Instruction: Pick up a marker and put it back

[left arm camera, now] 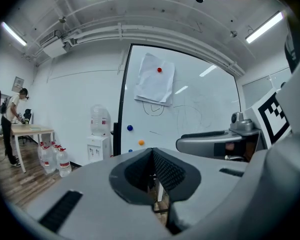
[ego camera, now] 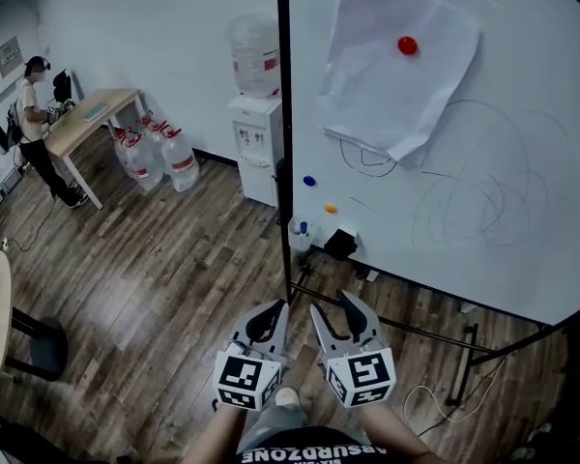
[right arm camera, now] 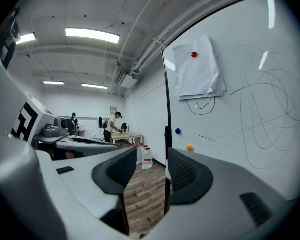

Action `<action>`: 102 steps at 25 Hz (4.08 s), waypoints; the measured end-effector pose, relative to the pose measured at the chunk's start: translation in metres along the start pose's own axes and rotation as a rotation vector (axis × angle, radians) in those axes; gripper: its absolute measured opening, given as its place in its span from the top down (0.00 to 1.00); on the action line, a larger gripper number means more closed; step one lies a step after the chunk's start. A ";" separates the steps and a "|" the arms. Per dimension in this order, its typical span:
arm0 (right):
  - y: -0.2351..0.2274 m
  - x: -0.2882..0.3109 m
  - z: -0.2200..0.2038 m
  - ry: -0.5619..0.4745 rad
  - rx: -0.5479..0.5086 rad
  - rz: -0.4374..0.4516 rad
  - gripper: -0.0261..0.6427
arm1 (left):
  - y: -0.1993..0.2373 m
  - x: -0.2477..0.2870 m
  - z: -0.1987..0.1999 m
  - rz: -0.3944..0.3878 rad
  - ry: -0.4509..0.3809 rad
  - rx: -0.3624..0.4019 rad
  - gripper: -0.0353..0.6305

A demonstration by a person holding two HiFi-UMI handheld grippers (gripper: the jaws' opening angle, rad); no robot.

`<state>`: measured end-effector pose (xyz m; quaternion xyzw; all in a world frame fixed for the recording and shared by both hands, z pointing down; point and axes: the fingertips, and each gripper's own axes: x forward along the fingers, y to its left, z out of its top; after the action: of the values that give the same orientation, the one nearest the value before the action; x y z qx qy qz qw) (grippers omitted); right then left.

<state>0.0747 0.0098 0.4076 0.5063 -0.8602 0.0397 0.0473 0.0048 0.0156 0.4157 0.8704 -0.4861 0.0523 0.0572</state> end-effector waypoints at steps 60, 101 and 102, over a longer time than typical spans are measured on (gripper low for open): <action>-0.073 0.214 -0.053 0.206 0.049 -0.099 0.71 | 0.140 0.114 -0.004 -0.066 0.048 -0.069 0.94; -0.091 0.248 -0.108 0.370 0.032 -0.084 0.85 | 0.157 0.144 -0.011 -0.055 0.048 -0.104 0.94; -0.091 0.248 -0.107 0.369 0.032 -0.084 0.85 | 0.157 0.144 -0.012 -0.055 0.049 -0.104 0.94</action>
<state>0.0390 -0.2370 0.5463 0.5266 -0.8142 0.1436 0.1978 -0.0545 -0.1851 0.4559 0.8777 -0.4626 0.0468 0.1156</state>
